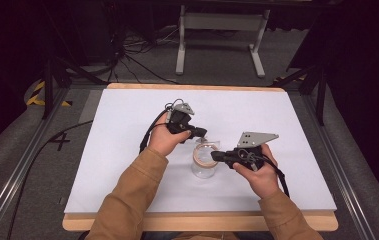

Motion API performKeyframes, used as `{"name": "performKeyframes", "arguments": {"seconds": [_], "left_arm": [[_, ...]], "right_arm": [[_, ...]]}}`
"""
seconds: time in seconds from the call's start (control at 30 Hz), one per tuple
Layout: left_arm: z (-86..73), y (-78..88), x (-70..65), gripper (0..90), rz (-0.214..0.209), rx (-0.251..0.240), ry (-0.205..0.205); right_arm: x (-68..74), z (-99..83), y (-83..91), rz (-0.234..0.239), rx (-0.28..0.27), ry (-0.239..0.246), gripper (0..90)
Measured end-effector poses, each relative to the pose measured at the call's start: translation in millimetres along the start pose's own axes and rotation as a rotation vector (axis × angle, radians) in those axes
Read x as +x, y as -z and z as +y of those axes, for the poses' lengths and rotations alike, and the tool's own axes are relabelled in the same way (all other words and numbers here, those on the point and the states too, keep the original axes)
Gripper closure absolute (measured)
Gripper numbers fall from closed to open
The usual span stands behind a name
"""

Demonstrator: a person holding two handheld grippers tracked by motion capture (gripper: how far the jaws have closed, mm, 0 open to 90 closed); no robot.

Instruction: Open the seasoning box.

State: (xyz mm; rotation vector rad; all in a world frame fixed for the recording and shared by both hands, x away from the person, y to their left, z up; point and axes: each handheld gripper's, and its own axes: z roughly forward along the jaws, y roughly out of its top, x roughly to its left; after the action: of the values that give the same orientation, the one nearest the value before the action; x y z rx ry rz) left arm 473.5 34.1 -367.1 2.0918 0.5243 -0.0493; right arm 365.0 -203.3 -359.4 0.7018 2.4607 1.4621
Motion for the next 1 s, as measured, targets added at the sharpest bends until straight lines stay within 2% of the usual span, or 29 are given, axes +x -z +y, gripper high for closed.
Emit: {"name": "performKeyframes", "arguments": {"seconds": [0.07, 0.17, 0.3, 0.53, 0.73, 0.9, 1.0], "left_arm": [[-0.1, 1.3, 0.4, 89.6, -0.001, 0.009, 0.0], [-0.5, 2.3, -0.2, 89.4, 0.004, -0.008, 0.011], [-0.1, 12.7, -1.2, 88.3, 0.022, -0.016, 0.007], [-8.6, 42.1, -4.8, 86.1, 0.066, -0.06, 0.023], [-18.9, 62.1, -8.5, 84.0, 0.104, -0.062, 0.039], [-30.7, 81.0, -10.4, 82.8, 0.141, -0.066, 0.069], [-35.3, 86.9, -10.9, 82.4, 0.15, -0.068, 0.084]], "right_arm": [[-0.5, 1.4, 0.4, -0.006, -0.001, 0.001, 90.0], [-1.5, 2.5, 1.6, -0.009, -0.001, -0.004, 90.0], [-3.9, 5.3, 3.5, -0.015, -0.002, 0.001, 90.0], [-10.4, 16.4, 3.9, -0.016, -0.007, 0.019, 90.0], [-16.5, 23.8, -0.5, -0.011, -0.013, 0.026, 90.0], [-23.3, 30.4, -3.7, -0.009, -0.022, 0.034, 90.0], [-27.8, 33.3, -3.7, -0.013, -0.028, 0.033, 90.0]]}}
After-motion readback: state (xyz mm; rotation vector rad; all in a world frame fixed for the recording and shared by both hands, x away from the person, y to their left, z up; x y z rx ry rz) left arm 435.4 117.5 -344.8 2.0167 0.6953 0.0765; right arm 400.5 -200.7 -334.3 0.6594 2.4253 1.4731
